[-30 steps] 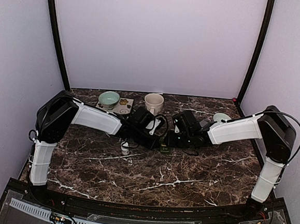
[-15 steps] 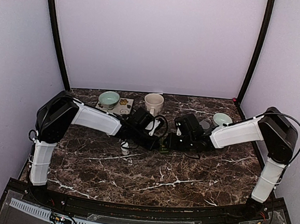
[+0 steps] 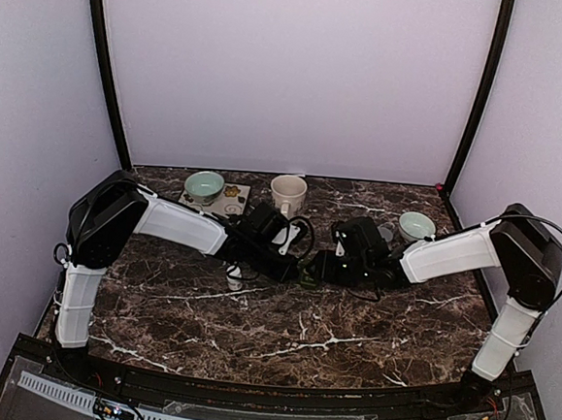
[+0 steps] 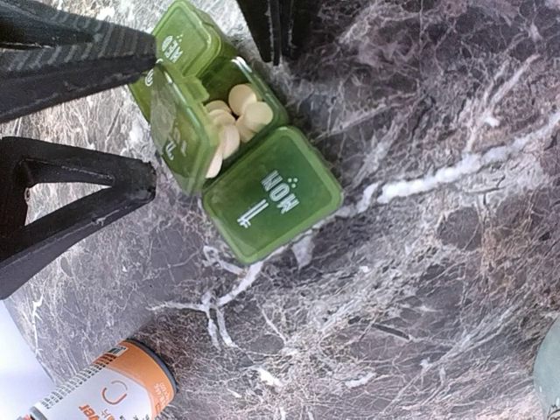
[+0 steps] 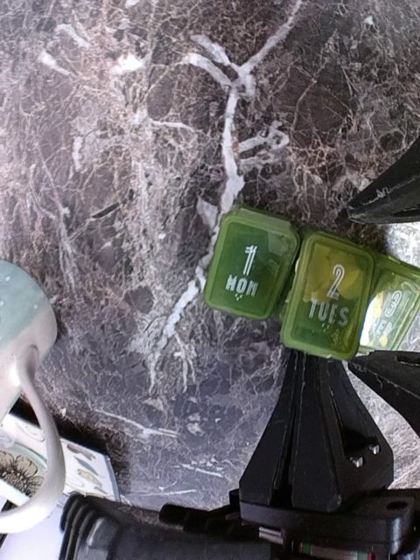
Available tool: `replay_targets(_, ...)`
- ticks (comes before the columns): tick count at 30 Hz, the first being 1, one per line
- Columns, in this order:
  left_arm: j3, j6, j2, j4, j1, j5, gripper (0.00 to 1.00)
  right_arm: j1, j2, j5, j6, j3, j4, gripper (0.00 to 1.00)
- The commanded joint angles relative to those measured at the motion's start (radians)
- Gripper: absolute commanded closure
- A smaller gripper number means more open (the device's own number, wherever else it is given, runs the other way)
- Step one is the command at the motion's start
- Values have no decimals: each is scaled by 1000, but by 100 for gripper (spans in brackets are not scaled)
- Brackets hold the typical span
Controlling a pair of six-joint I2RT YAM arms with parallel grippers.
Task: Sort the pills into containers
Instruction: Pick up the pill container from the center of the board.
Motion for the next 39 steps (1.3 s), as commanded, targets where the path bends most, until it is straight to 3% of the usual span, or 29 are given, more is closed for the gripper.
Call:
replay_targets(1,-14,-7,-48,17,-7,12,100,10,-23,10,-22,8,8,49)
replay_targets(13,-29,-20,-58,46,-6,46,100,60,29,79,-45,90,-103,42)
replay_targets(39,-86,-69,-100,110,-6,71,100,158,146,297,-19,217,-314,45)
